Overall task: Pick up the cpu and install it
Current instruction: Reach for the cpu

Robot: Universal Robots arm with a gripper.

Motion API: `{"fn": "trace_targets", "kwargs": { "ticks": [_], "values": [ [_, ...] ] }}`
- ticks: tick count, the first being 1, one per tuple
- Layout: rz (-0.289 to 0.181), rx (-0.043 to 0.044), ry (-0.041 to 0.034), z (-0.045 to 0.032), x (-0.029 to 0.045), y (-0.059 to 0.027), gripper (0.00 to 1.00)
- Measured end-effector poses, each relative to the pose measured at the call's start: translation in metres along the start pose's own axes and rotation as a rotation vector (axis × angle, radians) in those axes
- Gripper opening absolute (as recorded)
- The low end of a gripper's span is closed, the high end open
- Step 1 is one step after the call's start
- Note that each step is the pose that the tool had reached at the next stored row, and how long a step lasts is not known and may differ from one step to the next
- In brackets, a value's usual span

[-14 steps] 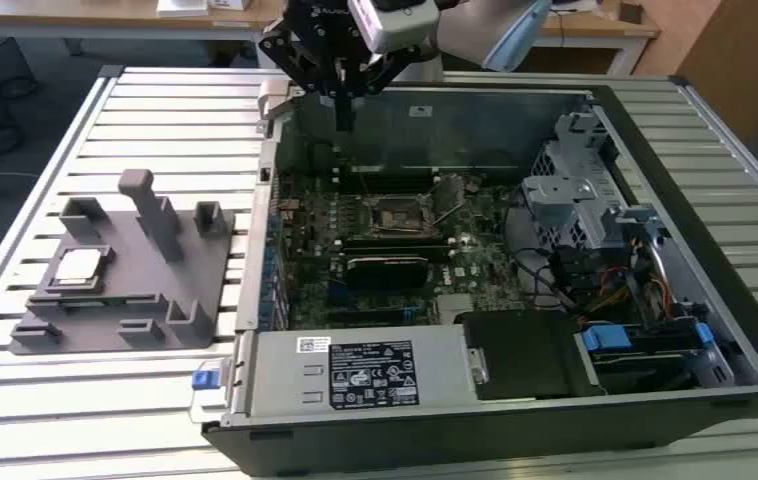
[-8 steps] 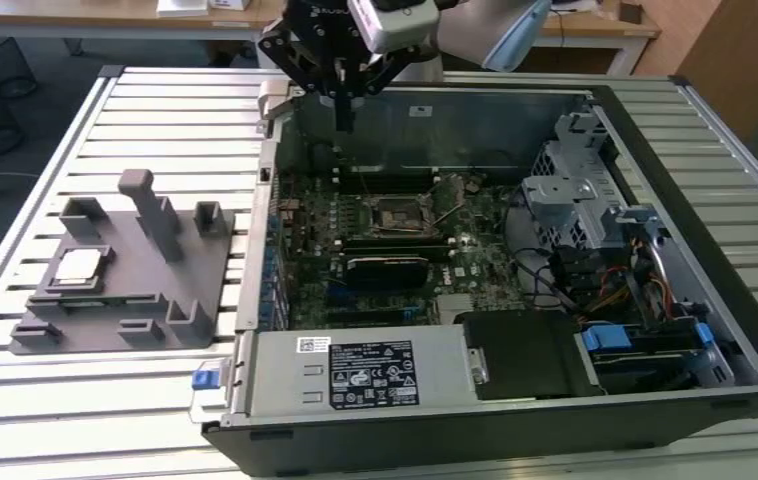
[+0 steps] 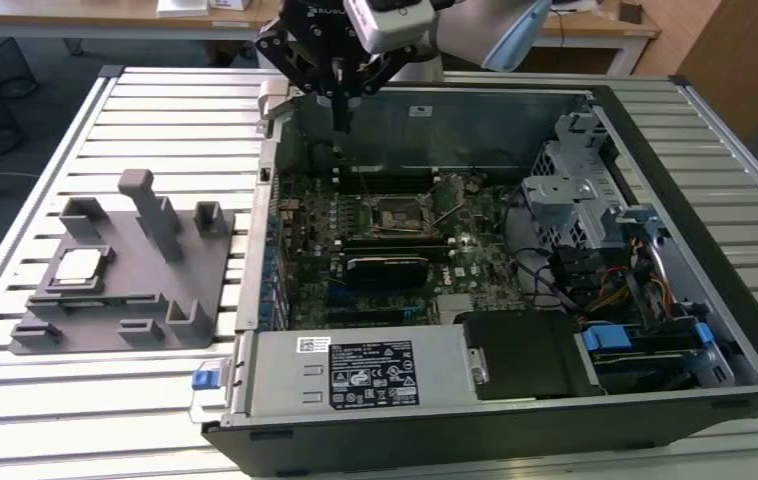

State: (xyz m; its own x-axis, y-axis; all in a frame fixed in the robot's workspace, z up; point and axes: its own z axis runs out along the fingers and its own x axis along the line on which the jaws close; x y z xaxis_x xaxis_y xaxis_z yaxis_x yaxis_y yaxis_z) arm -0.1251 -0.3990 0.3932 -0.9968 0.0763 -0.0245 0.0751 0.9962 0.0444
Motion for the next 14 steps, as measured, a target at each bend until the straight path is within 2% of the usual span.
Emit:
{"fn": "trace_targets", "kwargs": {
  "ticks": [14],
  "values": [
    [0.000, 0.0000, 0.0000, 0.0002, 0.0068, -0.0005, 0.11]
  ]
}}
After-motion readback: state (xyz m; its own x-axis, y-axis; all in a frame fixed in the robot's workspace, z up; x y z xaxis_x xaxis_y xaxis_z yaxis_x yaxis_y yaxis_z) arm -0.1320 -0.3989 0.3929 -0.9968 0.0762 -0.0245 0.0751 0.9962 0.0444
